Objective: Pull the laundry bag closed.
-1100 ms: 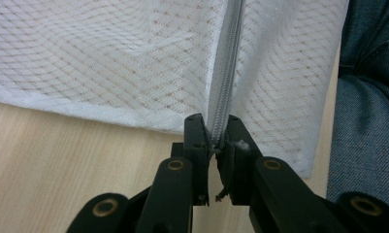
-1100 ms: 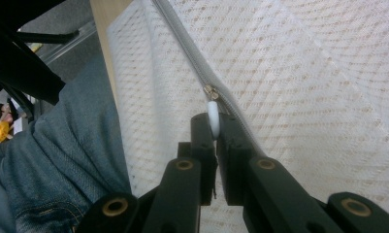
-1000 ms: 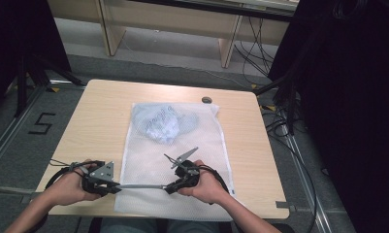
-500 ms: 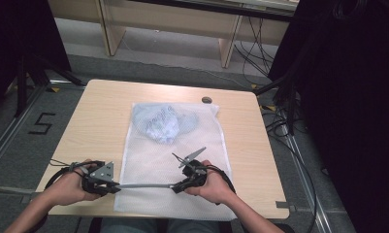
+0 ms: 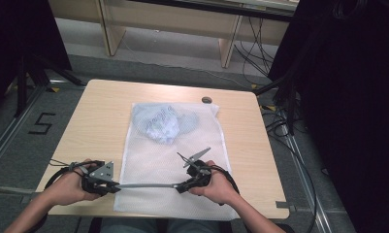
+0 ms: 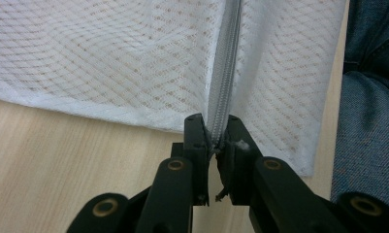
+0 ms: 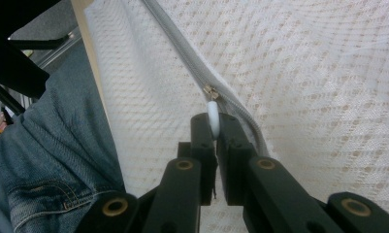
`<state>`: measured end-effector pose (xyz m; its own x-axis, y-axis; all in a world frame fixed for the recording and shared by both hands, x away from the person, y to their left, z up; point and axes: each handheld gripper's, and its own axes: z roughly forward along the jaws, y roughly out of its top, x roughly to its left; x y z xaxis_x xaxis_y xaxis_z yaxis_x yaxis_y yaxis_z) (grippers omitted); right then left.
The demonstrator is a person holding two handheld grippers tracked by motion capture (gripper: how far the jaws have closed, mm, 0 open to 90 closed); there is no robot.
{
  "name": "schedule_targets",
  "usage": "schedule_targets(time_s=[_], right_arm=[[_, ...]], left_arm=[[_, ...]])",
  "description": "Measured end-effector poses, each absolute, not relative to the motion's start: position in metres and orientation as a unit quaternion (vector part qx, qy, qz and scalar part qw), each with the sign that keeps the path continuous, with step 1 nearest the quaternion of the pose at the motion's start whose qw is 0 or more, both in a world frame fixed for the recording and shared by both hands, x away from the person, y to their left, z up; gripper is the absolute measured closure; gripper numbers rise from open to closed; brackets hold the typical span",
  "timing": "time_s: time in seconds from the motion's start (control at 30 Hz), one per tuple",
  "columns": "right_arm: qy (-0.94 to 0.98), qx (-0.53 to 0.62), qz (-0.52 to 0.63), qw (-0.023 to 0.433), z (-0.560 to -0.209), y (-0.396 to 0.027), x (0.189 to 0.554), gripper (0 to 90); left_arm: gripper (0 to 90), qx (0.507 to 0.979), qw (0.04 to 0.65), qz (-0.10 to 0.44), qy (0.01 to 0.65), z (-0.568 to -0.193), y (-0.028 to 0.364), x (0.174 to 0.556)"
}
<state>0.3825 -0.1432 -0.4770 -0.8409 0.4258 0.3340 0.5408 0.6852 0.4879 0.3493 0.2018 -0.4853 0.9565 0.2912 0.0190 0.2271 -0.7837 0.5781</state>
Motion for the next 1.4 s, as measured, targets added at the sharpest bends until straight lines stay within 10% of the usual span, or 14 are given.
schedule_targets(time_s=[1.4], right_arm=[[-0.904, -0.304, -0.287, 0.092, -0.479, -0.183, 0.386, 87.1]], left_arm=[[82.0, 0.942, 0.299, 0.054, 0.144, -0.488, 0.203, 0.35]])
